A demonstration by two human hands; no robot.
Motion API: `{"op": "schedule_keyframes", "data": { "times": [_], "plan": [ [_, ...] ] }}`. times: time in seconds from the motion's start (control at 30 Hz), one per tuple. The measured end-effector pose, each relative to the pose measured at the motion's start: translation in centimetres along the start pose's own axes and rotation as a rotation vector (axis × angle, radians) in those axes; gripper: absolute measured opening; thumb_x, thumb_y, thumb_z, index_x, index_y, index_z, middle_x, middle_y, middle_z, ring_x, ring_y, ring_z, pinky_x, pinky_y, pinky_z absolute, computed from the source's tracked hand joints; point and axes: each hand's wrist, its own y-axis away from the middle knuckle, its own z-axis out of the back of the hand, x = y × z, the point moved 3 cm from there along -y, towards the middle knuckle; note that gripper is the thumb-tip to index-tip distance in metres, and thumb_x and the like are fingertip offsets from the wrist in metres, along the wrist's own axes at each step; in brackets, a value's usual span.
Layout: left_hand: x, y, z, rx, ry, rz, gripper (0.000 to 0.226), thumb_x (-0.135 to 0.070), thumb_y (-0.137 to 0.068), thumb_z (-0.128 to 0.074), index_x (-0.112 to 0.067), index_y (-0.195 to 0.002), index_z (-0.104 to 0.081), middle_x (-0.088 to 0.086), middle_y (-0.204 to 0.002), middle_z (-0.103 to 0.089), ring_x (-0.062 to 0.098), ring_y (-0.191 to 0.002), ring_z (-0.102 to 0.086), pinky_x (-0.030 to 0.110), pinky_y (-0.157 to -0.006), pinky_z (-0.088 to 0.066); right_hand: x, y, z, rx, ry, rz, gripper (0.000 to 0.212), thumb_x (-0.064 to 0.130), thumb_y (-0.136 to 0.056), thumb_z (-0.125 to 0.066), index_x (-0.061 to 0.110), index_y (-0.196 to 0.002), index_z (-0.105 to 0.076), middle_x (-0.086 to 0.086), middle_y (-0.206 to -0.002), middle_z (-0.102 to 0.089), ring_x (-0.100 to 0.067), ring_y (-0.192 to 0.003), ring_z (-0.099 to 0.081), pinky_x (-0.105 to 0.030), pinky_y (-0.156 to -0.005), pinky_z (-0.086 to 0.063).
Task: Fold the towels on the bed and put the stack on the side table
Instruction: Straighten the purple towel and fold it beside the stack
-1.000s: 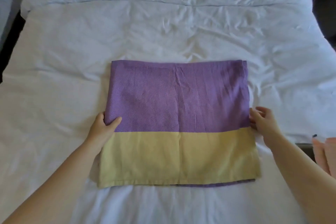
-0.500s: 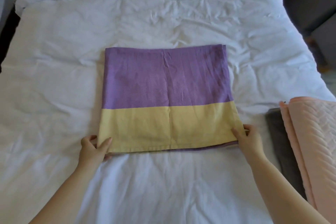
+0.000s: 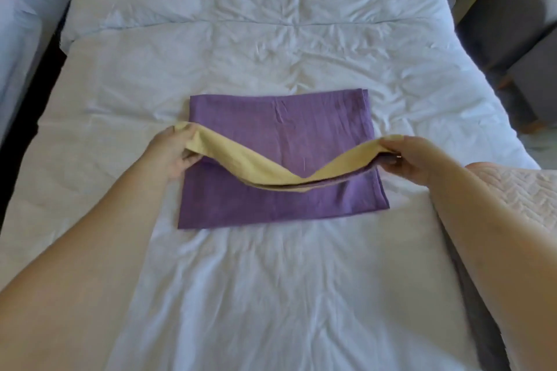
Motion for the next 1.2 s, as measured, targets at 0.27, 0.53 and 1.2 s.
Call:
{"op": "schedule_keyframes", "data": {
  "times": [0.27,0.53,1.2],
  "plan": [
    [-8.1,-0.4,0.3,0.017,0.294,-0.298,0.009,-0.022,-0.097,-0.054,-0.025,-0.091,-0.058,-0.012,-0.073,-0.07,0.002,-0.065,-0.064,0.016,-0.057,-0.05,8.8,0.3,0.2,0.091,-0.39,0.329,0.013,0.008,-0.097,-0.048,0.013,-0.09,-0.057,0.004,-0.068,-0.065,-0.005,-0.059,-0.061,-0.016,-0.056,-0.05],
    [12.1,-2.8,6.9,-0.162,-0.075,0.142,0.012,-0.009,-0.093,-0.058,-0.013,-0.082,-0.057,0.003,-0.08,-0.056,0.011,-0.069,-0.05,0.011,-0.042,-0.045,-10.6,-3.4,3.0,-0.131,-0.123,-0.171,0.007,0.003,-0.095,-0.053,0.005,-0.092,-0.059,-0.002,-0.065,-0.061,-0.003,-0.045,-0.056,-0.013,-0.042,-0.046],
    [16.7,-1.8,8.5,-0.18,-0.53,0.056,0.019,-0.026,-0.084,-0.072,-0.013,-0.097,-0.065,0.004,-0.093,-0.067,0.024,-0.085,-0.063,0.031,-0.073,-0.05,-14.6,-4.1,4.6,-0.25,0.449,-0.012,0.018,0.024,-0.09,-0.064,0.02,-0.106,-0.059,0.0,-0.094,-0.065,-0.019,-0.086,-0.06,-0.033,-0.076,-0.047]
  ]
}}
